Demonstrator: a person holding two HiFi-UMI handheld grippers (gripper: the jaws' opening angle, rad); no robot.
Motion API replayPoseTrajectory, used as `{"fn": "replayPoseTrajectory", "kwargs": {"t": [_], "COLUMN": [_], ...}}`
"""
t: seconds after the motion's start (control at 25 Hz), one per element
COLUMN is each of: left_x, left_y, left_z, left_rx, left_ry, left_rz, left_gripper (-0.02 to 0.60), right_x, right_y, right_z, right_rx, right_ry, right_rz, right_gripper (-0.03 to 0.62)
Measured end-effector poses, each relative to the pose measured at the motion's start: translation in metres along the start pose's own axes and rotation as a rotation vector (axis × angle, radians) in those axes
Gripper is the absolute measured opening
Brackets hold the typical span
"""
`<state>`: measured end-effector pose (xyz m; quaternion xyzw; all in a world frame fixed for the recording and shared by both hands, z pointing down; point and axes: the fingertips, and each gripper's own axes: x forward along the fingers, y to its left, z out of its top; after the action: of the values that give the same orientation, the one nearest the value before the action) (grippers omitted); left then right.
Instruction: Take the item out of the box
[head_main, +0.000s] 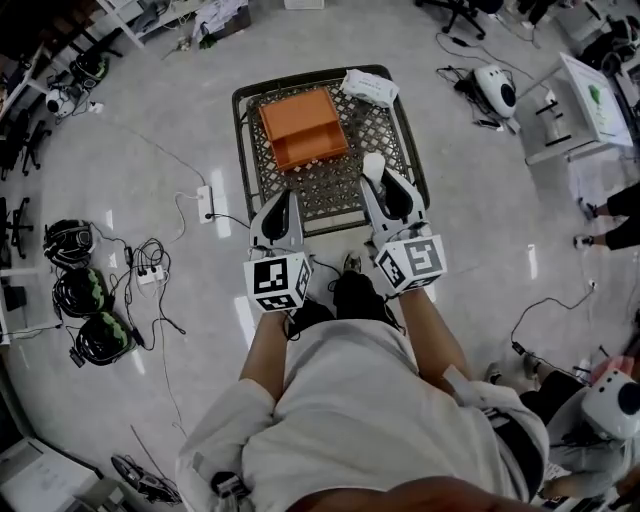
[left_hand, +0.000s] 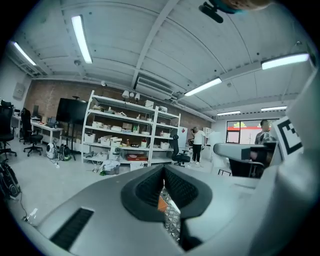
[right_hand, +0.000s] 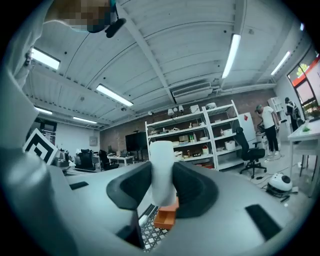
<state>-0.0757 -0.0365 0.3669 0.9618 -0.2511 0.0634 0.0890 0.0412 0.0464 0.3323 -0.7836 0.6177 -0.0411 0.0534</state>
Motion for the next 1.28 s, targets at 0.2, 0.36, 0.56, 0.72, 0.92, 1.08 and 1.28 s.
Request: {"fn": "replayPoseTrajectory", "kwargs": {"t": [0.2, 0.36, 0.56, 0.72, 0.92, 1.08, 1.28], "left_x": [-0.023, -0.033, -0.040, -0.040, -0.039, -0.036, -0.032], "left_y": [0.011, 0.011, 0.002, 0.001, 0.000, -0.002, -0.008], "left_z": [0.021, 0.038, 0.055, 0.061, 0.067, 0.068, 0.069], "left_rx": [0.025, 0.038, 0.052, 0.060, 0.063, 0.065, 0.057], "left_ry": [-0.049, -0.087, -0.128, -0.146, -0.154, -0.164, -0.169], "left_rz": [-0.018, -0.037, -0.063, -0.073, -0.080, -0.087, -0.094], "left_gripper": [0.009, 0.009, 0.009, 0.009, 0.009, 0.009, 0.009], "right_x": [-0.018, -0.025, -0.028, -0.026, -0.028, -0.027, -0.027], "right_y": [0.026, 0.041, 0.055, 0.063, 0.064, 0.062, 0.057], "right_z": [0.033, 0.054, 0.064, 0.071, 0.085, 0.086, 0.087], "right_rx": [-0.096, -0.134, -0.157, -0.183, -0.180, -0.169, -0.170], "right_ry": [-0.073, -0.114, -0.116, -0.130, -0.156, -0.160, -0.156], "right_rz": [-0.053, -0.064, -0.073, -0.066, -0.063, -0.061, -0.058], "right_gripper": [0.129, 0.129, 0.127, 0.126, 0.126, 0.126, 0.126]}}
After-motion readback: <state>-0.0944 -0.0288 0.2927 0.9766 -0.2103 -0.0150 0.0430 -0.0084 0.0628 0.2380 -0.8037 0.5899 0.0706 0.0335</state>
